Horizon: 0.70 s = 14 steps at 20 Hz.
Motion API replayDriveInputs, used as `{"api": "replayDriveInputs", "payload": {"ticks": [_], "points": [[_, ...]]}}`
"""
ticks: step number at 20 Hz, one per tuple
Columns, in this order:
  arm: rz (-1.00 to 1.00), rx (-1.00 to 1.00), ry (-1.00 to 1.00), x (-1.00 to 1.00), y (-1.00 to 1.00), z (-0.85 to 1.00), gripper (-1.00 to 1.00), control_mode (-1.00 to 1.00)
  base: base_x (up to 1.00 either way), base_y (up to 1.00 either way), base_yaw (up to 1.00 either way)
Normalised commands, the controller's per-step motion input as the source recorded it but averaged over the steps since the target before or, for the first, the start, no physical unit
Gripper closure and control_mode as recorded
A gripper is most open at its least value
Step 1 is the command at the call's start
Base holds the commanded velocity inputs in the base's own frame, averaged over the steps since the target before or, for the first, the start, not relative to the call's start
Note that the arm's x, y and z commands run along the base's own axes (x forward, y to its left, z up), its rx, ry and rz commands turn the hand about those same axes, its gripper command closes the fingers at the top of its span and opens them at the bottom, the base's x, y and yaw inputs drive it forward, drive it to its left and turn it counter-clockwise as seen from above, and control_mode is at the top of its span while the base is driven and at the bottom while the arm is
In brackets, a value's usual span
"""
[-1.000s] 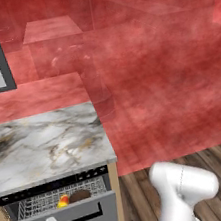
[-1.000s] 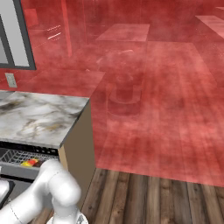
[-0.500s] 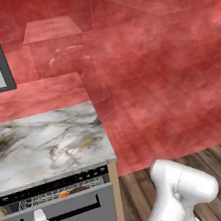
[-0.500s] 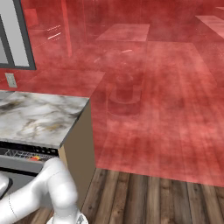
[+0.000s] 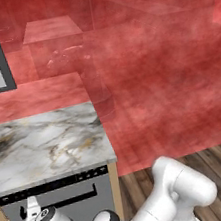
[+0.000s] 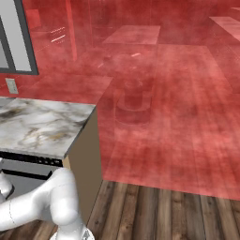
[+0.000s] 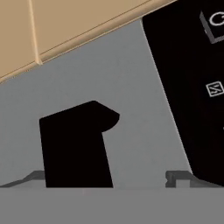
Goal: Pick up the cup and bowl from the counter, place them in the dishwasher, and close the dishwasher door.
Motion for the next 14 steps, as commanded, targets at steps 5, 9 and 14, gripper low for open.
{"api": "replayDriveInputs", "payload": {"ticks": [5, 9, 14], "points": [[0.0, 0.0, -0.07, 0.24, 0.0, -0.48, -1.0, -1.0, 0.0, 0.0, 0.0], [0.0, 0.0, -0.07, 0.26, 0.0, -0.48, -1.0, -1.0, 0.0, 0.0, 0.0], [0.0, -0.01, -0.05, 0.46, -0.06, -0.47, -1.0, -1.0, 0.0, 0.0, 0.0]]}}
